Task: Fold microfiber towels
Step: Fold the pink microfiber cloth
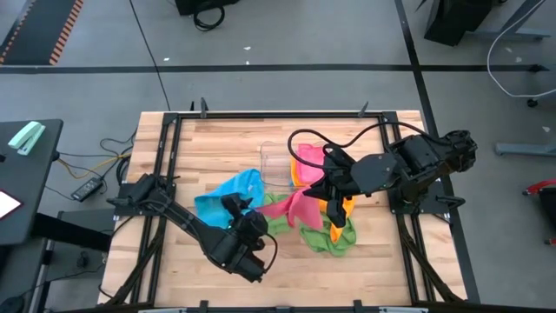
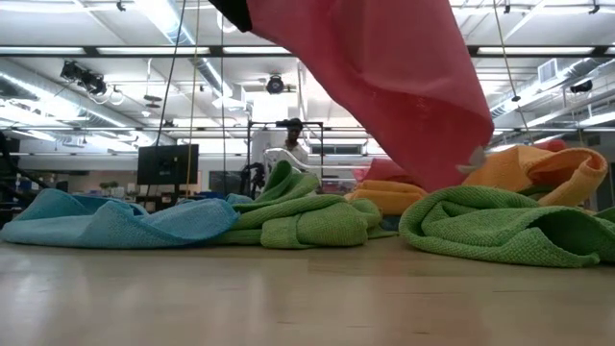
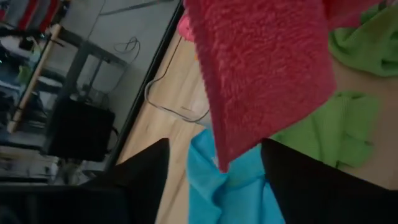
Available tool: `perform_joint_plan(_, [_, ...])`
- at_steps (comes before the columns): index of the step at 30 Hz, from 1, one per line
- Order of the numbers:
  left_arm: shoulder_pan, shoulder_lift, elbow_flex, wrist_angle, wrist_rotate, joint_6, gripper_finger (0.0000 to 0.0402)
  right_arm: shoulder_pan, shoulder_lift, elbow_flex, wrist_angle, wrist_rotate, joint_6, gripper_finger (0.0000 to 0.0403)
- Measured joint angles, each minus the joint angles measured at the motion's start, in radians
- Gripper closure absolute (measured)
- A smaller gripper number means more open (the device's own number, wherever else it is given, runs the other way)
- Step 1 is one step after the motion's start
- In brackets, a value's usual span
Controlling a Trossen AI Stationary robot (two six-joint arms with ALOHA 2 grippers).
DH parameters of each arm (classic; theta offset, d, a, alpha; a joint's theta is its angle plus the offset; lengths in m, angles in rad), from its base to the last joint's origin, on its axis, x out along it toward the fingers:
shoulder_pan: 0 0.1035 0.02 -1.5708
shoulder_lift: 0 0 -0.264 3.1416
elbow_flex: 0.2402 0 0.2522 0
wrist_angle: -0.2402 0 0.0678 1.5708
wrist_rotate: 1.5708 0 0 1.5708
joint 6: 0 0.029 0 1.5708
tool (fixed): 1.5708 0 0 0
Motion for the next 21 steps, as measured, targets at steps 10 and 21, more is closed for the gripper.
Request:
perform_joint_plan(10, [0.038,0.000,0.000,0.171,0.000,0.036,0.0098,0.000,0.000,0.000,0.010,0.000,-0.005,0.0395])
perform_joint_plan(21, [0.010,0.000,0.000,0.245,0.058,0.094,0.0160,0.046,0.000,0.000,-0.003,-0.032,-0.112,0.0395])
